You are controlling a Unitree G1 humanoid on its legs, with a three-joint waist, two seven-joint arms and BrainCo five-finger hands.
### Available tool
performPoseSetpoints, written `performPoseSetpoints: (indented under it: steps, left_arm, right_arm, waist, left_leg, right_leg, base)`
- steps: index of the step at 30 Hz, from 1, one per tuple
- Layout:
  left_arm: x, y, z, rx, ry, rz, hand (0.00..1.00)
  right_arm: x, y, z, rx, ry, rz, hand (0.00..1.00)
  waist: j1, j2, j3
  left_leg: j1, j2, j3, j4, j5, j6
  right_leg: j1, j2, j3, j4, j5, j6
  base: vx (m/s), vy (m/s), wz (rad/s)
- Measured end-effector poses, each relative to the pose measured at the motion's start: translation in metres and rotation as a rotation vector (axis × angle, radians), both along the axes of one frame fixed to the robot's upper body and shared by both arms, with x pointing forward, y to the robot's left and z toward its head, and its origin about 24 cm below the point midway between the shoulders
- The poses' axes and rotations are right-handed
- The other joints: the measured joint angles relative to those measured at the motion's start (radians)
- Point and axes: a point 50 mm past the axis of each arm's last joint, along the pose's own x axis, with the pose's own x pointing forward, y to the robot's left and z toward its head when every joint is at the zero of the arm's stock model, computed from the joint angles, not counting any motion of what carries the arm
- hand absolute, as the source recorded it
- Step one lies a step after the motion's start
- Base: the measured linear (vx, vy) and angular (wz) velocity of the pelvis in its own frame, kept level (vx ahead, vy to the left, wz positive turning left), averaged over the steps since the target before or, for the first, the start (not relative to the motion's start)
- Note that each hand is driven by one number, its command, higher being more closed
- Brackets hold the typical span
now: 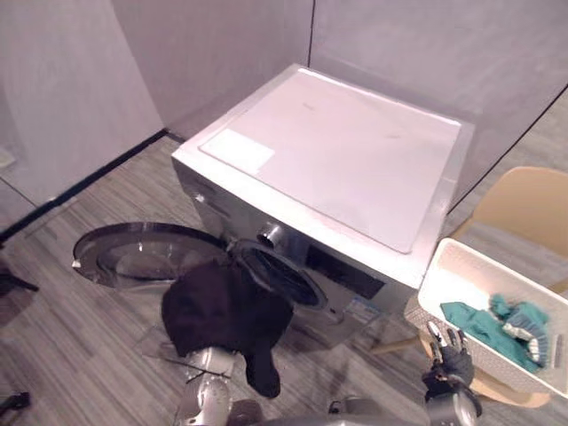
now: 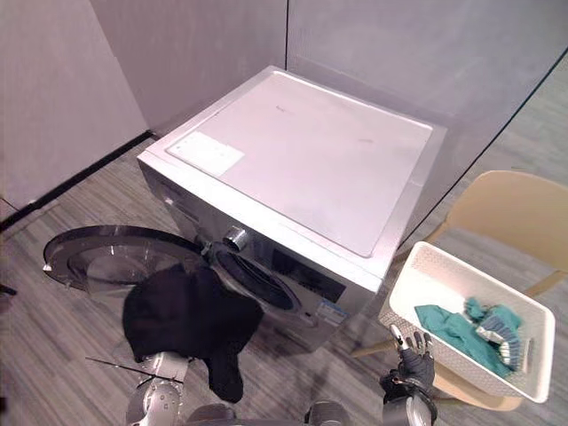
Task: Pick up the laundry basket with both hands and put the clothes into the washing machine.
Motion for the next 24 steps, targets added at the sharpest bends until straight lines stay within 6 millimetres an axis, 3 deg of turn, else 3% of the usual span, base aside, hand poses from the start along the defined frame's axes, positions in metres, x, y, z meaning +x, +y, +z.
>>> performPoseSetpoints:
  steps: [2, 4, 5, 7, 9, 10, 11, 12, 13, 14, 15, 16, 17, 19, 22, 24]
  left_arm:
    - [-0.002, -0.006, -0.001, -0.004, -0.004, -0.034, 1.0]
    - [-0.001, -0.012, 0.002, -0.01, -0.022, -0.067, 1.0]
    - [0.0, -0.013, 0.004, -0.012, -0.038, -0.076, 1.0]
    - [0.001, -0.011, 0.008, -0.009, -0.052, -0.071, 1.0]
    - [0.001, -0.01, 0.01, -0.003, -0.064, -0.072, 1.0]
    - [0.0, -0.01, 0.009, -0.004, -0.059, -0.071, 1.0]
    - [-0.001, -0.01, 0.008, -0.005, -0.055, -0.074, 1.0]
    - [-0.002, -0.013, 0.007, -0.014, -0.05, -0.083, 1.0]
    - [-0.003, -0.017, 0.007, -0.028, -0.049, -0.09, 1.0]
    - [-0.005, -0.02, 0.007, -0.038, -0.046, -0.101, 1.0]
    - [-0.004, -0.021, 0.006, -0.04, -0.042, -0.105, 1.0]
    - [-0.001, -0.02, 0.007, -0.032, -0.047, -0.109, 1.0]
    - [-0.002, -0.021, 0.006, -0.031, -0.043, -0.115, 1.0]
    - [-0.002, -0.031, 0.006, -0.038, -0.044, -0.159, 1.0]
    - [0.005, -0.04, 0.014, -0.031, -0.089, -0.214, 1.0]
    - [0.009, -0.043, 0.018, -0.014, -0.116, -0.258, 1.0]
  right_arm:
    - [-0.004, 0.003, -0.003, 0.01, 0.015, 0.004, 0.0]
    - [-0.006, 0.002, -0.003, 0.005, 0.018, 0.001, 0.0]
    - [-0.004, 0.001, -0.001, -0.001, 0.009, 0.005, 0.0]
    - [0.003, 0.006, 0.001, 0.006, -0.01, 0.024, 0.0]
    - [0.007, 0.006, 0.002, 0.022, -0.026, 0.014, 0.0]
    - [0.007, 0.007, 0.002, 0.035, -0.024, -0.004, 0.0]
    - [0.006, 0.006, 0.003, 0.035, -0.025, -0.012, 0.0]
    - [0.003, 0.003, 0.006, 0.032, -0.035, -0.041, 0.0]
    - [0.0, -0.001, 0.009, 0.023, -0.048, -0.065, 0.0]
    - [-0.003, -0.006, 0.013, 0.003, -0.059, -0.085, 0.0]
    - [-0.005, -0.011, 0.013, -0.002, -0.056, -0.117, 0.0]
    - [-0.01, -0.006, 0.007, 0.03, -0.022, -0.133, 0.0]
    - [-0.013, -0.007, 0.005, 0.036, -0.005, -0.138, 0.0]
    - [-0.017, -0.009, 0.006, 0.021, 0.005, -0.162, 0.0]
    - [-0.024, -0.017, 0.008, -0.009, -0.005, -0.207, 0.0]
    - [-0.019, -0.014, 0.012, -0.012, -0.039, -0.177, 0.0]
  waist:
    - [0.003, 0.011, -0.003]
    - [0.013, 0.03, -0.006]
    - [0.032, 0.041, -0.007]
    - [0.038, 0.036, -0.004]
    - [0.055, 0.017, 0.004]
    - [0.056, -0.011, 0.005]
    - [0.055, -0.021, 0.002]
    - [0.054, -0.032, -0.01]
    - [0.056, -0.028, -0.019]
    - [0.054, -0.019, -0.044]
    - [0.039, -0.043, -0.061]
    - [0.019, -0.098, -0.062]
    - [0.018, -0.102, -0.06]
    - [0.016, -0.086, -0.071]
    - [0.003, -0.09, -0.093]
    - [0.002, -0.069, -0.104]
  left_leg:
    - [0.029, 0.012, -0.007, 0.068, -0.001, 0.0]
    - [-0.056, 0.032, -0.062, 0.348, 0.012, -0.019]
    - [-0.124, 0.039, -0.096, 0.511, 0.06, -0.062]
    - [-0.204, 0.053, -0.111, 0.643, 0.051, -0.052]
    - [-0.261, 0.111, -0.109, 0.63, 0.019, 0.0]
    - [-0.263, 0.15, -0.111, 0.549, 0.018, 0.004]
    - [-0.255, 0.171, -0.113, 0.491, 0.022, 0.009]
    - [-0.238, 0.207, -0.125, 0.372, 0.036, 0.017]
    - [-0.225, 0.221, -0.146, 0.288, 0.095, 0.044]
    - [-0.219, 0.214, -0.18, 0.252, 0.106, -0.049]
    - [-0.205, 0.188, -0.154, 0.233, 0.008, -0.194]
    - [-0.215, 0.133, -0.132, 0.239, -0.017, -0.182]
    - [-0.214, 0.11, -0.128, 0.235, -0.018, -0.172]
    - [-0.204, 0.073, -0.124, 0.215, -0.009, -0.136]
    - [-0.213, 0.028, -0.105, 0.175, 0.012, -0.098]
    - [-0.218, 0.022, -0.059, 0.158, 0.02, -0.071]
  right_leg:
    - [0.061, 0.008, 0.003, 0.014, 0.0, 0.0]
    - [0.116, 0.026, 0.002, 0.017, -0.001, -0.002]
    - [0.136, 0.033, 0.018, 0.015, -0.013, -0.021]
    - [0.172, 0.02, 0.056, -0.007, -0.027, -0.024]
    - [0.178, -0.007, 0.119, -0.009, -0.031, -0.018]
    - [0.177, -0.04, 0.146, -0.001, -0.034, -0.003]
    - [0.172, -0.055, 0.161, 0.007, -0.036, 0.014]
    - [0.159, -0.082, 0.191, 0.026, -0.05, 0.053]
    - [0.145, -0.098, 0.22, 0.035, -0.073, 0.095]
    - [0.132, -0.113, 0.254, 0.033, -0.103, 0.147]
    - [0.127, -0.159, 0.281, 0.004, -0.111, 0.178]
    - [0.131, -0.223, 0.298, -0.03, -0.074, 0.204]
    - [0.138, -0.24, 0.294, -0.054, -0.035, 0.205]
    - [0.175, -0.265, 0.289, -0.158, 0.159, 0.207]
    - [0.154, -0.303, 0.292, -0.198, 0.299, 0.207]
    - [0.104, -0.316, 0.292, -0.237, 0.427, 0.203]
  base:
    - [0.23, -0.061, 0.32]
    - [0.16, -0.023, 0.1]
    - [0.14, 0.058, -0.38]
    - [0.15, 0.102, -0.48]
    - [0.13, 0.172, -0.79]
    - [0.12, 0.203, -0.86]
    - [0.13, 0.286, -0.96]
    - [0.15, 0.411, -0.88]
    - [0.16, 0.477, -0.99]
    - [0.18, 0.526, -0.83]
    - [0.17, 0.512, -0.34]
    - [0.15, 0.479, 0.0]
    - [0.1, 0.454, 0.29]
    - [0.03, 0.443, 0.14]
    - [-0.04, 0.324, 0.04]
    - [-0.07, 0.205, -0.59]
